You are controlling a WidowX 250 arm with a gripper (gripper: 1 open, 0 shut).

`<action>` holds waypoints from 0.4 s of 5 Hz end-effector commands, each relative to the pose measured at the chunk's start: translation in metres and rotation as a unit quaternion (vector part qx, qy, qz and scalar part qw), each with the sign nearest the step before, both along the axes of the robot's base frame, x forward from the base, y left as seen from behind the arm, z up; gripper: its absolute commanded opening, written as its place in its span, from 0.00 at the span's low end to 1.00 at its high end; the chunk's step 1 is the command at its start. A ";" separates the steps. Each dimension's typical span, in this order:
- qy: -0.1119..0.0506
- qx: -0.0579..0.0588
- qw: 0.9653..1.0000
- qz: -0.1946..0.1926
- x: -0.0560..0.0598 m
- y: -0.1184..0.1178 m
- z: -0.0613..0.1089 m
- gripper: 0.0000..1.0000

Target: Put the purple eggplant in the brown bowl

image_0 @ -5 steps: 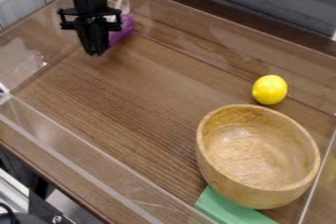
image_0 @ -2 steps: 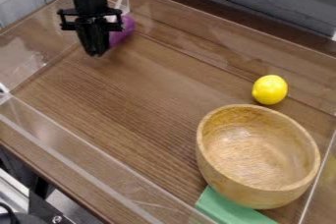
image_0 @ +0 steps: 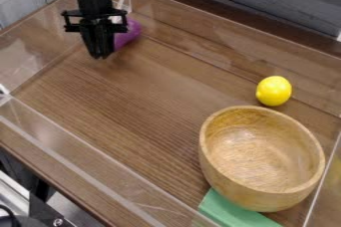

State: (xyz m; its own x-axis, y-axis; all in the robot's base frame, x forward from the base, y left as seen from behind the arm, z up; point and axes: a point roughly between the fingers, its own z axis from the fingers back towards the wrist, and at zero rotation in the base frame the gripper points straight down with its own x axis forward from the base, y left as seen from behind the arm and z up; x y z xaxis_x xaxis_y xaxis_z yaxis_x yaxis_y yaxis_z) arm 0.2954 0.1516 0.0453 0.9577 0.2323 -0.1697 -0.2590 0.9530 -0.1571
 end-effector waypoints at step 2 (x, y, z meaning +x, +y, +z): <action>-0.059 0.016 0.998 -0.025 0.002 -0.016 0.070 0.00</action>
State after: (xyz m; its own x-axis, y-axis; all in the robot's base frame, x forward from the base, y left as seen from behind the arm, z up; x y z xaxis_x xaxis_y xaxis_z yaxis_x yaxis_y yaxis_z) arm 0.2937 0.1338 0.0928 0.9742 0.1919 -0.1189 -0.2103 0.9629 -0.1693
